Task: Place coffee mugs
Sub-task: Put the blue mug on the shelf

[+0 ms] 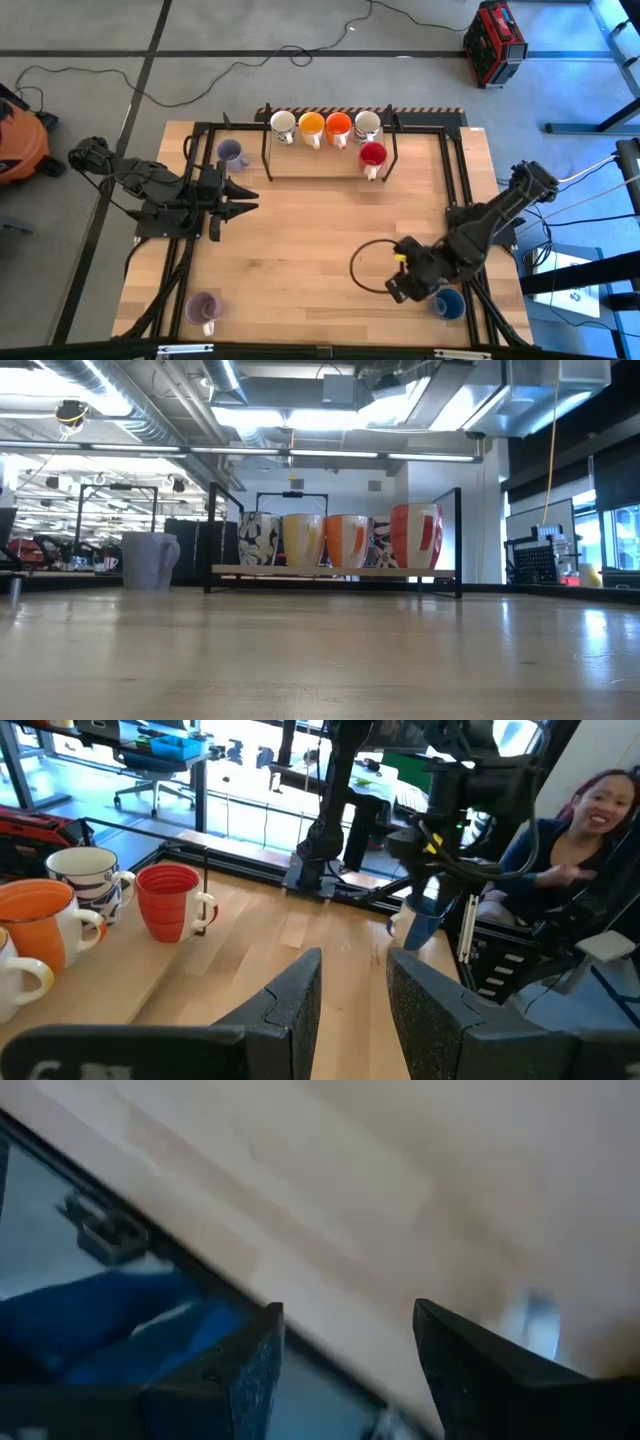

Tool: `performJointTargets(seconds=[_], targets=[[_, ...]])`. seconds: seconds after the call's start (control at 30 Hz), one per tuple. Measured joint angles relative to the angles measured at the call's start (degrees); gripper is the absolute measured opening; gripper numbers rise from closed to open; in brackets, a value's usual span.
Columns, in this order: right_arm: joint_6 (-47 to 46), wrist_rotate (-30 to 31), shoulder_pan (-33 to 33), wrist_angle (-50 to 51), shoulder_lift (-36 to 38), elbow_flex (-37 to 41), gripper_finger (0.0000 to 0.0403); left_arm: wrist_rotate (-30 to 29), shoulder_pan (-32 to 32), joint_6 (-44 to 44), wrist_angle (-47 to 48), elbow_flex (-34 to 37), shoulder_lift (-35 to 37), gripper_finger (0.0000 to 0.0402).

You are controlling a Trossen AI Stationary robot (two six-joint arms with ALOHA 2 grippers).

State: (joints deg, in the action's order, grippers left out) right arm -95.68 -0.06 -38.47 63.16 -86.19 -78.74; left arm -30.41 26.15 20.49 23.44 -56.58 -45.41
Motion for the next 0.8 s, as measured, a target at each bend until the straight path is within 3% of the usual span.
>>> performJointTargets(seconds=[0.17, 0.33, 0.8], targets=[[-12.37, -8.51, -4.51, 0.02, -0.32, 0.04, 0.0211, 0.00, 0.00, -0.09, 0.01, 0.00, -0.02, 0.0110], [-22.06, -9.78, -8.78, 2.61, -0.71, 0.02, 0.0211, 0.02, 0.00, -0.11, 0.02, 0.00, -0.02, 0.0110], [-27.54, -11.47, -12.51, 0.99, -7.40, 7.79, 0.0211, -0.15, 0.00, -0.24, 0.04, 0.00, -0.02, 0.0110]])
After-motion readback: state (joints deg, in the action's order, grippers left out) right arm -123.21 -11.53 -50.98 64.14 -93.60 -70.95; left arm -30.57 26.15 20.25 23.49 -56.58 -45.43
